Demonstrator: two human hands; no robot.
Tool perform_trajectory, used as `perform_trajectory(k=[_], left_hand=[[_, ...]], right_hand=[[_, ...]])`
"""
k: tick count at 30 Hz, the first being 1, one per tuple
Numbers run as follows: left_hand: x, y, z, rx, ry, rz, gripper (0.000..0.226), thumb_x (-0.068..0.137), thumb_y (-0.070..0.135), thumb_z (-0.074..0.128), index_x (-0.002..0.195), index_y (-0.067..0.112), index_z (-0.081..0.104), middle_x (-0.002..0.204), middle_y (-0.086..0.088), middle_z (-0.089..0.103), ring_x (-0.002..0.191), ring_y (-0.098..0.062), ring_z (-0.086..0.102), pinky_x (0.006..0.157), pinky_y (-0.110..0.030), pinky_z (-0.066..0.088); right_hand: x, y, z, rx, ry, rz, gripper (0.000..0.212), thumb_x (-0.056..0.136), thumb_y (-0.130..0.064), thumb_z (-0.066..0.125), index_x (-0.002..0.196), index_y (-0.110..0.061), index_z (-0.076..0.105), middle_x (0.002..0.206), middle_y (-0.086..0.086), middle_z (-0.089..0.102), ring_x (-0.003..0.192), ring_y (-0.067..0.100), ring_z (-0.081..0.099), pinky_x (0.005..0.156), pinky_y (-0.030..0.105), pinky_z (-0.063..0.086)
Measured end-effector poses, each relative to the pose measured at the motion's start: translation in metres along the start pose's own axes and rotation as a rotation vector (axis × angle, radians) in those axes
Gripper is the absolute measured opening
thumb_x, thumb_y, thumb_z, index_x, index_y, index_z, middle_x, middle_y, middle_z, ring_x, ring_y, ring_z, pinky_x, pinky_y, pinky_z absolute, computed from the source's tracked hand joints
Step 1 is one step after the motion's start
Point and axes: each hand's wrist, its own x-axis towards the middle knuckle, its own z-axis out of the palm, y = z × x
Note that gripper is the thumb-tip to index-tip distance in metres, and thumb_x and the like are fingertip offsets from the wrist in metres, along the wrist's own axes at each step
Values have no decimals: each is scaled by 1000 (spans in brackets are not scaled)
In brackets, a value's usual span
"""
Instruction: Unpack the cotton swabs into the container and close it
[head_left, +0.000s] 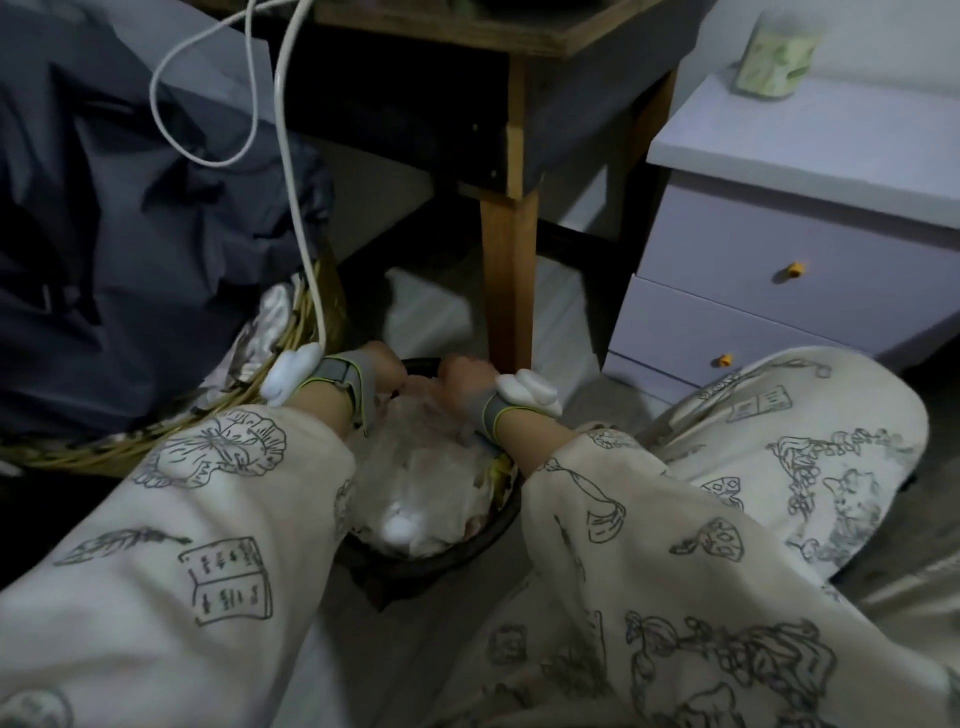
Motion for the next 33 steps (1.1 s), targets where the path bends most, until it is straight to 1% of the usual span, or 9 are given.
perform_trajectory(k=[3, 8, 12, 16, 20, 23, 25, 29, 33], left_hand=[[-3, -1, -6, -9, 54, -30, 20, 96, 6, 40, 87, 2, 57, 82, -16, 54, 68, -27, 50, 67, -34, 39], [-9, 5, -4, -63, 116, -53, 25, 95, 8, 44, 110, -4, 59, 84, -16, 58, 64, -28, 55, 49, -32, 42], [-8, 35, -2, 15, 176, 24, 24, 94, 13, 49, 109, 0, 63, 95, -16, 61, 79, -30, 58, 66, -32, 47], [0, 61, -4, 77, 204, 85, 18, 93, 9, 51, 102, 1, 64, 100, -16, 58, 86, -30, 57, 77, -36, 48], [7, 54, -5, 141, 157, 17, 26, 88, 7, 56, 111, -3, 61, 109, -21, 63, 98, -35, 63, 82, -39, 52], [9, 33, -5, 117, 185, -44, 30, 87, 9, 57, 115, -3, 60, 115, -24, 62, 104, -40, 61, 81, -40, 53], [8, 17, -5, 62, 215, -102, 26, 88, 9, 53, 107, -7, 62, 110, -25, 64, 102, -42, 62, 72, -39, 52], [6, -9, 0, -16, 139, -154, 23, 85, 4, 57, 103, -8, 65, 105, -25, 65, 90, -37, 65, 68, -33, 45], [4, 5, 0, -2, 221, -50, 24, 90, 10, 51, 103, -4, 65, 101, -25, 66, 92, -40, 66, 62, -31, 44]], right_hand=[[0, 3, -1, 45, 1, -22, 40, 93, -49, 43, 78, -12, 50, 111, 16, 63, 89, 32, 58, 70, 31, 36], [-9, 11, -18, 85, -49, -44, 38, 98, -26, 40, 113, 3, 60, 119, 22, 60, 109, 36, 57, 81, 35, 44], [-11, 23, -39, 162, -27, -44, 30, 96, -16, 43, 112, 1, 62, 117, 21, 62, 109, 36, 58, 92, 38, 46], [-4, 39, -52, 208, -87, -39, 27, 93, -19, 48, 111, -5, 64, 101, 14, 63, 92, 30, 59, 63, 25, 52], [-5, 40, -36, 131, -317, -32, 24, 92, -12, 49, 105, 4, 61, 101, 21, 64, 92, 33, 63, 62, 32, 49], [-8, 31, -23, 141, -307, -76, 26, 90, -21, 55, 103, -1, 63, 85, 11, 60, 78, 25, 60, 43, 20, 46], [-8, 25, -18, 131, -305, -87, 33, 90, -27, 56, 108, -1, 65, 79, 10, 62, 67, 21, 57, 57, 26, 51], [-7, 15, -16, 88, -288, -116, 30, 90, -20, 56, 111, 0, 64, 100, 16, 67, 62, 19, 56, 85, 36, 53], [-7, 18, -38, -78, -276, -124, 31, 92, -19, 50, 112, 1, 63, 113, 19, 66, 100, 31, 64, 88, 34, 52]])
